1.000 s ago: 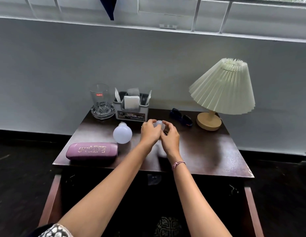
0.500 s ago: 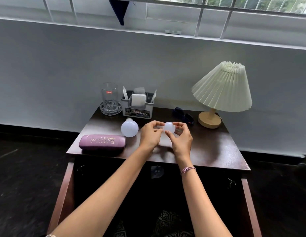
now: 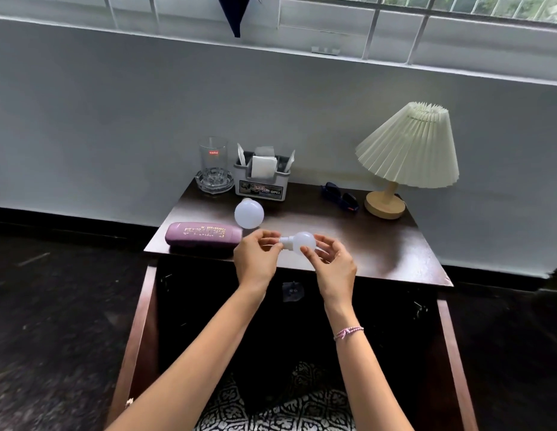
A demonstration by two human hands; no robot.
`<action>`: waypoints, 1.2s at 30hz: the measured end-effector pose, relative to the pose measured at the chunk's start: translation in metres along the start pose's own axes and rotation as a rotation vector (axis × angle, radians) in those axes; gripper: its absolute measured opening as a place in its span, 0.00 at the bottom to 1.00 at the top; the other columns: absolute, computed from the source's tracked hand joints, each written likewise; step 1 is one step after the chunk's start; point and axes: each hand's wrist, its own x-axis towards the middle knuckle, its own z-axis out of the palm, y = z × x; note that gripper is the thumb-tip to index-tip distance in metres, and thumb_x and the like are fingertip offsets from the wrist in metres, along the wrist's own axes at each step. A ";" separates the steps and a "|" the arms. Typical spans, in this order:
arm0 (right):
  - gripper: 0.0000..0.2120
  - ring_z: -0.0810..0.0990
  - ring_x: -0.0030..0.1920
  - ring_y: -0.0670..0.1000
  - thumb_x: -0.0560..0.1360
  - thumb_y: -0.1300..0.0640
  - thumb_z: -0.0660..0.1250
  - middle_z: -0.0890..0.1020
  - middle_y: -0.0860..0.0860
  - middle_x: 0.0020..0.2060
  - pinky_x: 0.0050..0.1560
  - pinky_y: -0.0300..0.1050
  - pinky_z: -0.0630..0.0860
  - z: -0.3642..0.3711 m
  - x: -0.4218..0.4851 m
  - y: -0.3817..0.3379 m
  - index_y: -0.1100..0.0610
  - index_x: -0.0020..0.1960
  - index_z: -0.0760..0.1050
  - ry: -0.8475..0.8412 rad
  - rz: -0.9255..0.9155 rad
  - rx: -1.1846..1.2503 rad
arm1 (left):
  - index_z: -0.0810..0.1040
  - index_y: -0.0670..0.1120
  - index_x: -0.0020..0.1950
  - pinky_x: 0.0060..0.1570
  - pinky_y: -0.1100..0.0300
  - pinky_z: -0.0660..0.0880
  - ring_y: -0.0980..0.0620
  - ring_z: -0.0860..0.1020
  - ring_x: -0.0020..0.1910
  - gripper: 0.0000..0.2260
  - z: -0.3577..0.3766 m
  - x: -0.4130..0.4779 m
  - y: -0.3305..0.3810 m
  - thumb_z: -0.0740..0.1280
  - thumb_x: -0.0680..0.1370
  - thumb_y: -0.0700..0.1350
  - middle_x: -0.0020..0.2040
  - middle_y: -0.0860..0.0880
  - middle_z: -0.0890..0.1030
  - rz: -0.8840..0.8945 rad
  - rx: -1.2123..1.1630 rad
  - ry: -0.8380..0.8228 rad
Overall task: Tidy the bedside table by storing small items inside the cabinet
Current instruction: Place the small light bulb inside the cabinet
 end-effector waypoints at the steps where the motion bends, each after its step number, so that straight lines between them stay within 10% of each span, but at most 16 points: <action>1: 0.16 0.83 0.47 0.46 0.68 0.54 0.76 0.83 0.48 0.49 0.44 0.30 0.76 0.002 -0.005 0.002 0.53 0.54 0.79 0.004 0.000 -0.004 | 0.81 0.50 0.43 0.49 0.52 0.80 0.52 0.83 0.41 0.06 -0.003 -0.004 -0.004 0.72 0.70 0.39 0.40 0.50 0.85 -0.005 -0.007 0.012; 19: 0.14 0.80 0.47 0.36 0.73 0.61 0.70 0.82 0.44 0.51 0.44 0.27 0.76 0.038 -0.067 0.024 0.51 0.57 0.78 -0.101 0.006 0.031 | 0.80 0.54 0.41 0.35 0.65 0.79 0.58 0.82 0.41 0.13 -0.050 -0.028 -0.050 0.58 0.80 0.45 0.41 0.52 0.83 -0.010 -0.214 0.172; 33: 0.16 0.77 0.56 0.46 0.76 0.62 0.65 0.74 0.51 0.58 0.57 0.40 0.76 0.056 -0.084 0.072 0.58 0.63 0.74 -0.104 0.057 -0.149 | 0.82 0.44 0.47 0.43 0.57 0.80 0.53 0.81 0.41 0.13 -0.035 -0.028 -0.105 0.59 0.80 0.47 0.43 0.47 0.83 -0.106 -0.027 0.198; 36: 0.14 0.77 0.56 0.46 0.74 0.65 0.65 0.78 0.50 0.56 0.58 0.30 0.68 0.057 -0.072 0.089 0.57 0.59 0.77 -0.124 0.093 -0.238 | 0.82 0.43 0.49 0.48 0.55 0.78 0.47 0.81 0.44 0.13 -0.027 -0.020 -0.118 0.60 0.79 0.46 0.42 0.46 0.83 -0.211 0.068 0.197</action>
